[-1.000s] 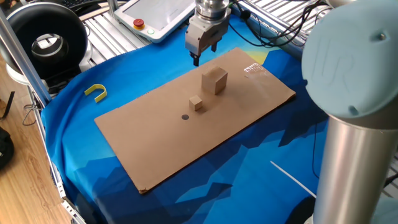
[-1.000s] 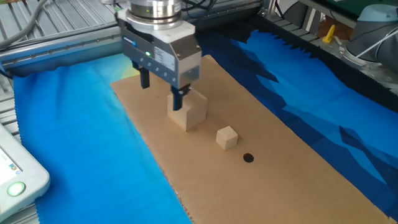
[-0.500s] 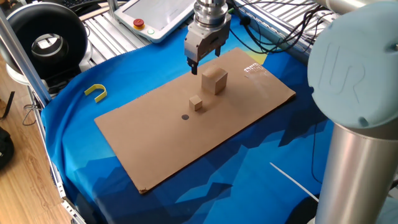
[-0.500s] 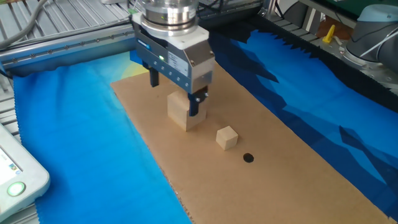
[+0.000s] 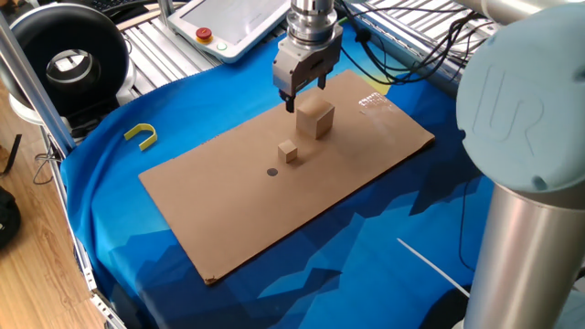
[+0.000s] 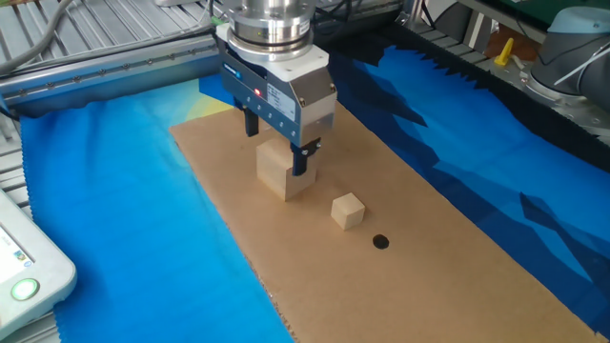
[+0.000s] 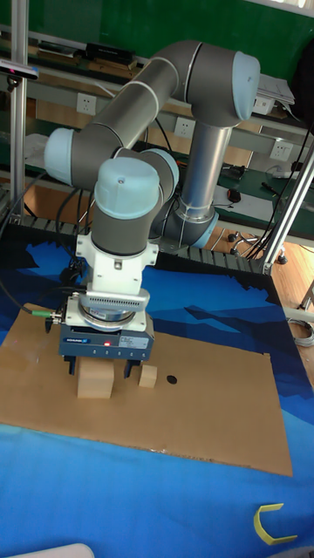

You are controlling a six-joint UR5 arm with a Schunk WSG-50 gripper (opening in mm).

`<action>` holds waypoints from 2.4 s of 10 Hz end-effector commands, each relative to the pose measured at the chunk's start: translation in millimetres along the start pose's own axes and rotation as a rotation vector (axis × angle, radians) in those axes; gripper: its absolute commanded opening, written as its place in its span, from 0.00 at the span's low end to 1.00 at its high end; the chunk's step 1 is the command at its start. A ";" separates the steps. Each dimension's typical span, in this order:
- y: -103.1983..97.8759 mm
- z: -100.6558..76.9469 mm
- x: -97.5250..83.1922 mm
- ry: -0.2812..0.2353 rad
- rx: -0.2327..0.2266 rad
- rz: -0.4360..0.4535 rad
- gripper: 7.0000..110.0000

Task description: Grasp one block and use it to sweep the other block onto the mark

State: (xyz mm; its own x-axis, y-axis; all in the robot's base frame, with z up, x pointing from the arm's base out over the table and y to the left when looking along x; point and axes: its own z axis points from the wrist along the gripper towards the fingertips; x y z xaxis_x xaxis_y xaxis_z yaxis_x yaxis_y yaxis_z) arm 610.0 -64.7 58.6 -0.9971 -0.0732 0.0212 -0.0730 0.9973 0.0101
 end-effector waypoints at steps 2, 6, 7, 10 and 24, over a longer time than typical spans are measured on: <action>-5.0 4.7 -6.1 -0.013 -0.019 0.028 0.57; -8.6 6.8 -2.1 -0.002 -0.003 -0.046 0.57; -7.1 8.2 -3.1 -0.009 -0.010 -0.047 0.57; -1.7 13.7 0.2 -0.010 -0.033 -0.042 0.57; -5.4 17.9 5.7 0.012 -0.018 0.025 0.15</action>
State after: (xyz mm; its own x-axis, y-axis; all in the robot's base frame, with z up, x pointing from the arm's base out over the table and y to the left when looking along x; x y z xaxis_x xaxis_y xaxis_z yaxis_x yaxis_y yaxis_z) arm 602.6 -71.3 39.8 -0.9978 -0.0568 0.0353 -0.0561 0.9982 0.0213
